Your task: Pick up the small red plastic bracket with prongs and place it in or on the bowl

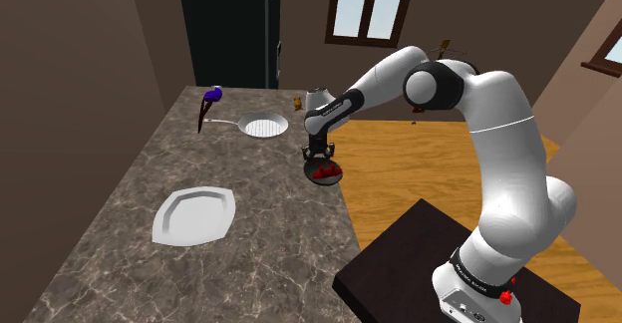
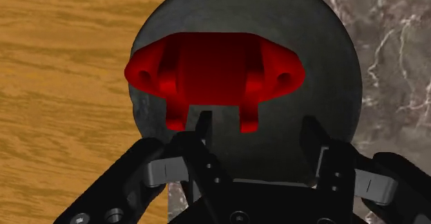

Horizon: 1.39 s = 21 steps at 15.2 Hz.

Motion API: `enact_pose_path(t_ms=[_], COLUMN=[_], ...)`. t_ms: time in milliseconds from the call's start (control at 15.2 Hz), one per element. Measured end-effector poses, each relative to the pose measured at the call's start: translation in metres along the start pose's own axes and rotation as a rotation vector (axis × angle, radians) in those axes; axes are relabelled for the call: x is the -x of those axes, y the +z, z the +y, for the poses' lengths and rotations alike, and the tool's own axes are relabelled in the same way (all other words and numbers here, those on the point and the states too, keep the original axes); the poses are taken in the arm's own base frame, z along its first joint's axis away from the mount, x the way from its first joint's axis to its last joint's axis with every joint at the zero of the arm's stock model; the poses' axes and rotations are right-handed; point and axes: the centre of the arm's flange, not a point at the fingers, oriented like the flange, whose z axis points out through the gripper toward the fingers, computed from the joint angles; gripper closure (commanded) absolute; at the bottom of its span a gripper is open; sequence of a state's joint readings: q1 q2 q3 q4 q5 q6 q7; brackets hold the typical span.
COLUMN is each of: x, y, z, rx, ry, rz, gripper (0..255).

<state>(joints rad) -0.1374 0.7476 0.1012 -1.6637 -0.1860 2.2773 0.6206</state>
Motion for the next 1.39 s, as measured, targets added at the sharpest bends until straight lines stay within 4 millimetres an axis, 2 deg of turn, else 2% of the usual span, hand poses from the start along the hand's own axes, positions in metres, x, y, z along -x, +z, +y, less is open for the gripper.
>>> enact_pose_path(t_ms=[594, 858, 924, 1056, 1254, 1386], x=[0.0, 0.002, 0.002, 0.007, 0.044, 0.051], y=[0.0, -0.016, -0.016, -0.017, -0.019, -0.014], z=[0.001, 0.002, 0.002, -0.003, -0.029, -0.032], rx=[0.0, 0.0, 0.0, 0.037, 0.229, 0.283], ry=[0.001, -0.001, 0.0, 0.002, 0.024, 0.033], rz=[0.0, -0.002, -0.001, 0.002, 0.023, 0.033], gripper=[255, 255, 0, 0, 0, 0])
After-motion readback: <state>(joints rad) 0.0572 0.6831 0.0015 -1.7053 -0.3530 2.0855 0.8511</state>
